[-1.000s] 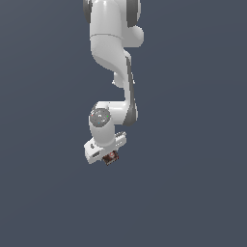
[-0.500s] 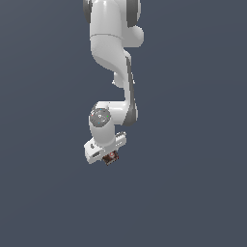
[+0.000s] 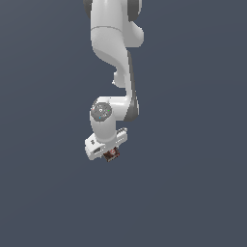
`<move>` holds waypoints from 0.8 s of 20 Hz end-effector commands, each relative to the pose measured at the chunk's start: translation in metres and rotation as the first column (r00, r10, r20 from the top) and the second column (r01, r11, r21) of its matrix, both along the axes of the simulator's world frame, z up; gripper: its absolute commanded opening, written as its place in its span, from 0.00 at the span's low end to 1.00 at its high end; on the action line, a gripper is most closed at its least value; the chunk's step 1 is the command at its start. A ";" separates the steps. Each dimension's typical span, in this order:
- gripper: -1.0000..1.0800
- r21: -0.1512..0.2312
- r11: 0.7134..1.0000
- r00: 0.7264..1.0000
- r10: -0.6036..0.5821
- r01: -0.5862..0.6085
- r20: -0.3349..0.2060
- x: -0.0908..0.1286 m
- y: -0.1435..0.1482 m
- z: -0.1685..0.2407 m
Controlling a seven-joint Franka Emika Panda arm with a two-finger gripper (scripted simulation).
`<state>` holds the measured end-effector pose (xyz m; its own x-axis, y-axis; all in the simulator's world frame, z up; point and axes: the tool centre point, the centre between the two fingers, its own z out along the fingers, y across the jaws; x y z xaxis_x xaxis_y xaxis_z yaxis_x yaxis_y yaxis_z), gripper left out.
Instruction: Pick up the object and move it to a goal position.
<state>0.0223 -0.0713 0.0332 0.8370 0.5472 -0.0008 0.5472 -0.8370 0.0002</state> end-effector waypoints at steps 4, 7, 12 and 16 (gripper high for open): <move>0.00 0.000 1.000 1.000 0.001 -0.001 0.001 -0.013 0.009 0.026; 0.00 -0.001 1.000 1.000 0.001 -0.001 0.001 -0.023 0.016 0.045; 0.00 -0.001 1.000 1.000 0.001 -0.001 0.001 -0.042 0.030 0.084; 0.00 -0.001 1.000 1.000 0.001 -0.001 0.001 -0.058 0.041 0.116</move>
<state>-0.0290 -0.0343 0.1371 0.8364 0.5481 -0.0010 0.5481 -0.8364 0.0013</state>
